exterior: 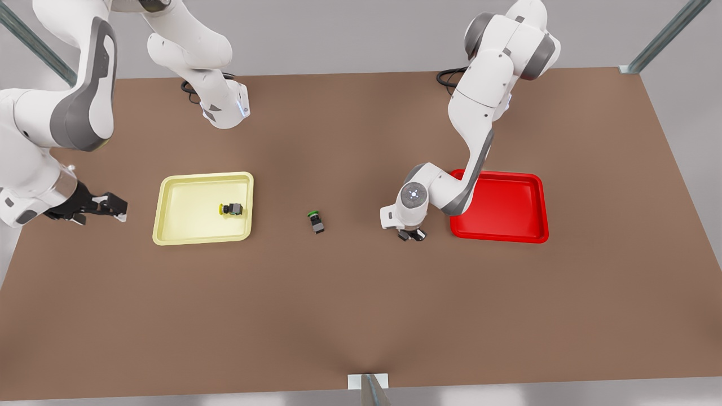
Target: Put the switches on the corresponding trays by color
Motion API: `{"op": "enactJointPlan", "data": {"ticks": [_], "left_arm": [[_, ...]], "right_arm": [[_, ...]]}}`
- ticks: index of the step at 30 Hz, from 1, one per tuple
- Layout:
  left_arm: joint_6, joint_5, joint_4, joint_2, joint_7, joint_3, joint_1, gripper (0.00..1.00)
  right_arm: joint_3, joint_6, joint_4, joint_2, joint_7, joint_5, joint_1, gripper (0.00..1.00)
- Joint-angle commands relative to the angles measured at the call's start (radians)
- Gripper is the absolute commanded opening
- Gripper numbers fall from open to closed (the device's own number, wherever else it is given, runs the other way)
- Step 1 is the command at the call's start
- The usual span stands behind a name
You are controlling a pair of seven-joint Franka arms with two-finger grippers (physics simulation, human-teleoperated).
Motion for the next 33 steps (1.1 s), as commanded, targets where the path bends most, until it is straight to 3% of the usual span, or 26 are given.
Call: {"op": "enactJointPlan", "data": {"ticks": [1, 5, 11, 13, 17, 18, 19, 24, 26, 28, 31, 32, 33], "left_arm": [[-0.003, -0.029, 0.001, -0.001, 0.002, 0.000, 0.000, 0.49], [-0.122, -0.031, -0.023, -0.109, 0.010, 0.012, 0.003, 0.50], [-0.110, -0.031, -0.399, -0.411, 0.219, 0.166, 0.003, 0.50], [-0.121, -0.031, -0.491, -0.466, 0.266, 0.218, 0.002, 0.50], [-0.247, -0.029, -0.508, -0.469, 0.288, 0.296, 0.002, 0.52], [-0.245, -0.029, -0.507, -0.460, 0.315, 0.311, 0.002, 0.59], [-0.243, -0.029, -0.502, -0.453, 0.337, 0.316, 0.002, 1.00], [-0.250, -0.029, -0.491, -0.451, 0.337, 0.317, 0.002, 1.00], [-0.351, -0.031, -0.337, -0.449, 0.306, 0.354, 0.003, 1.00], [-0.658, -0.037, 0.061, -0.350, 0.278, 0.417, 0.012, 1.00], [-0.705, -0.136, 0.315, -0.337, 0.209, 0.463, 0.067, 1.00], [-0.812, -0.123, 0.446, -0.350, 0.101, 0.276, 0.253, 1.00], [-0.837, -0.032, 0.466, -0.388, 0.054, 0.129, 0.365, 1.00]], "right_arm": [[0.001, 0.000, 0.000, 0.000, 0.000, -0.002, 0.012, 1.00], [0.001, -0.009, 0.000, -0.002, 0.000, -0.002, 0.006, 1.00], [-0.001, -0.011, -0.001, 0.006, -0.002, -0.003, -0.003, 1.00], [-0.001, -0.002, 0.000, 0.009, 0.000, -0.002, -0.002, 1.00], [-0.002, 0.000, 0.013, 0.018, -0.011, -0.003, -0.011, 1.00], [-0.002, 0.002, 0.014, 0.020, -0.012, -0.003, -0.011, 1.00], [-0.002, 0.000, 0.031, 0.023, -0.014, -0.005, -0.011, 1.00], [-0.002, 0.000, 0.053, 0.029, -0.094, -0.009, -0.017, 1.00], [-0.002, -0.006, 0.054, 0.028, -0.100, -0.008, -0.026, 1.00], [-0.002, -0.009, 0.059, 0.028, -0.100, -0.009, -0.026, 1.00], [-0.002, -0.012, 0.059, 0.026, -0.100, -0.006, -0.032, 1.00], [-0.002, -0.014, 0.057, 0.026, -0.107, -0.006, -0.040, 1.00], [-0.002, -0.012, 0.060, 0.028, -0.101, -0.006, -0.039, 1.00]]}}
